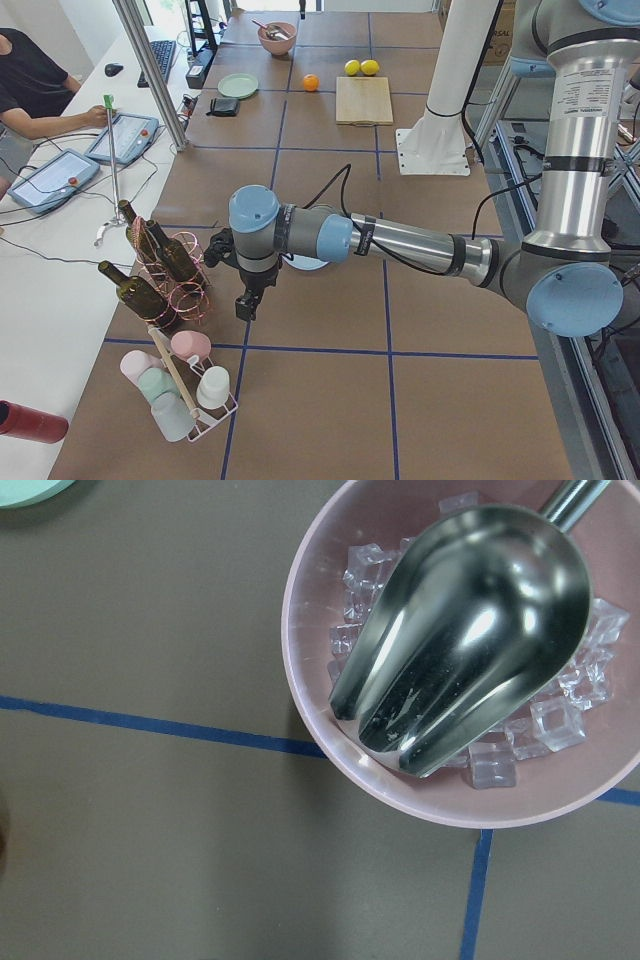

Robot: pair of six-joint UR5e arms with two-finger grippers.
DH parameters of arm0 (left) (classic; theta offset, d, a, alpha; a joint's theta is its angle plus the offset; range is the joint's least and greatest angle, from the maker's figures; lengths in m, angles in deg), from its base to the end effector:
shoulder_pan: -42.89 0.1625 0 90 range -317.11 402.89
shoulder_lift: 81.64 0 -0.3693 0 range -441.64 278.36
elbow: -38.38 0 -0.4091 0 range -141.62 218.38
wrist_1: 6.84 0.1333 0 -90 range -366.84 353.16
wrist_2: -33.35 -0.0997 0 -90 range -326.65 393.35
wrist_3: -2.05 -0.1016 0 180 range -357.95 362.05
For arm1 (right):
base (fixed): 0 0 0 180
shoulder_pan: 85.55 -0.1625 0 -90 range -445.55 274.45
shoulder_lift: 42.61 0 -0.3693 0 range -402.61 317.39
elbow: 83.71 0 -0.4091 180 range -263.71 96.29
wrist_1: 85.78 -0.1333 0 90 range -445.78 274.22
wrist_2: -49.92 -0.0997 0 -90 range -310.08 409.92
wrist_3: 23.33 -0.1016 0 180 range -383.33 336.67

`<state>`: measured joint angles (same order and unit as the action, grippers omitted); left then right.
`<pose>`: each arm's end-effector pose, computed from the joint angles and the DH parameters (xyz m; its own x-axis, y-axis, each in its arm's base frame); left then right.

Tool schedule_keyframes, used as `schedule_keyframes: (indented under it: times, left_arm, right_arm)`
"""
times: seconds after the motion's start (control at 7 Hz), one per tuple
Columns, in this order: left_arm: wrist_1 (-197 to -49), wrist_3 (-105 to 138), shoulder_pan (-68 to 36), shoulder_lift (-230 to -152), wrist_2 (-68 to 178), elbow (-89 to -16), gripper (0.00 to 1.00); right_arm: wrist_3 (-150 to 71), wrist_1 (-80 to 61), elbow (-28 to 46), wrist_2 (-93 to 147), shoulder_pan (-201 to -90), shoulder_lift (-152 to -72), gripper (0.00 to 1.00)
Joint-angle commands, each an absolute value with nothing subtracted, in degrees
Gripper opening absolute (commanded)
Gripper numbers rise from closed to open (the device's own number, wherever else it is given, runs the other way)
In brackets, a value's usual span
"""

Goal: Pick orange to plate

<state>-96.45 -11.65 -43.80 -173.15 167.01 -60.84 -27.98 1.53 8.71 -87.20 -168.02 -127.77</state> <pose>-0.0329 -0.5257 0.5099 0.6813 0.3934 -0.6173 -0.2245 0.9150 0.3352 -0.0134 -0.5501 0.5297 0.6663 -0.1348 0.7334 0.0753 0.9907 0.1137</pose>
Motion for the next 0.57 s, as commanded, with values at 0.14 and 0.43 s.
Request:
schedule_keyframes:
  times: [0.14,0.43]
  left_arm:
    - [-112.2,10.7,-26.8,-173.0,169.4,-58.4,1.00]
    - [-122.5,32.4,-19.7,-172.7,166.7,-57.2,1.00]
  right_arm:
    - [-28.3,1.3,8.0,-87.1,-166.5,-127.1,1.00]
    - [-28.3,-0.4,7.6,-87.1,-166.5,-127.2,1.00]
